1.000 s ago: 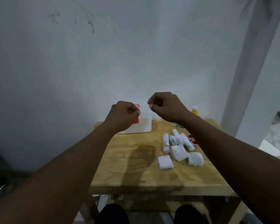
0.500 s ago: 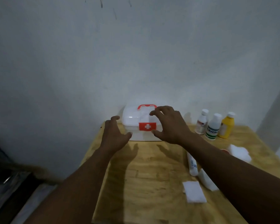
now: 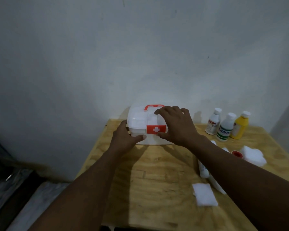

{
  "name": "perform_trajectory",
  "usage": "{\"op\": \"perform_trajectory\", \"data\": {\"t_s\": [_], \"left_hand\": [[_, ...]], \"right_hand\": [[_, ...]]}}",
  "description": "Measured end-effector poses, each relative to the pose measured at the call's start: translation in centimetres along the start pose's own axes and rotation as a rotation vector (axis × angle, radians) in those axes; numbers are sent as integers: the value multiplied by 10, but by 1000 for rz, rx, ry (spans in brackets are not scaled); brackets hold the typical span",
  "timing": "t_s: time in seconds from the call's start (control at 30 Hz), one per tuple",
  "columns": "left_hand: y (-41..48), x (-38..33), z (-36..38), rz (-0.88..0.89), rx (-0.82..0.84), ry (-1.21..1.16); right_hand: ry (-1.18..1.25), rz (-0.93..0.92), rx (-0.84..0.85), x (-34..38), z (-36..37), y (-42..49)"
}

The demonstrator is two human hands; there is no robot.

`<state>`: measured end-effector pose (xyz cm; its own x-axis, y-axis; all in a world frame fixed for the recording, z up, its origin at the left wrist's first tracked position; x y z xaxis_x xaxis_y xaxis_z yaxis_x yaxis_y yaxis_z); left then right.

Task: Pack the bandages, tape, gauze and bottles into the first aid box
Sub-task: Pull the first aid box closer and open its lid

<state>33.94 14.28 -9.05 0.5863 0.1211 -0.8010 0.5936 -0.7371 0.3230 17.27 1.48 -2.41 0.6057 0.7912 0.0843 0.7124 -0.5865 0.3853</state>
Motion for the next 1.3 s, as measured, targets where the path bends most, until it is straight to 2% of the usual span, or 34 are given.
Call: {"op": "perform_trajectory", "data": {"t_s": [0.23,0.4,0.5,0.67,0.9,0.97,1.03,1.07,1.13,1.23,1.3], "left_hand": [[-40,-11,-20,2,16,40],[-53,-9,-21,3,109,-8],[-51,-10,-19,5,166,-49],[-39,-12,-3,97,266,-141],[-36,-3,-1,122,198,-170],[-35,-2,-2,136,172,-146],[-37,-6,-3,158,182,-154],[-36,-7,-2,171,191,-157],[-35,-11,-1,206,201,-173],[-34,-11,1,219,215,-190],[-35,-8,2,170,206,-168]], "right_hand": [[-62,-69,-25,7,-17,-40],[-197,-115,-79,13,-12,-70],[-164,-117,-144,13,-9,-74],[-114,-106,-117,10,-6,-70],[114,-58,-107,3,-10,-75],[244,47,-240,1,-14,-84],[421,243,-368,0,-21,-93],[542,359,-381,0,-23,-96],[822,630,-287,0,-24,-98],[1215,1054,6,2,-11,-96],[1416,1186,173,12,-4,-97]]}}
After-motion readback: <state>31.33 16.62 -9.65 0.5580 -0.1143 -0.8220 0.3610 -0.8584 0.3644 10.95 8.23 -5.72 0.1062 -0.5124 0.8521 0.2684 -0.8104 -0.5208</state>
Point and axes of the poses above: each hand's wrist, its own y-axis towards the middle knuckle, its own z-axis out of the palm, x = y × z, the point moved 3 cm from there along y, towards the middle knuckle, and after that the axes turned 12 degrees about z, right-handed, at the moved point
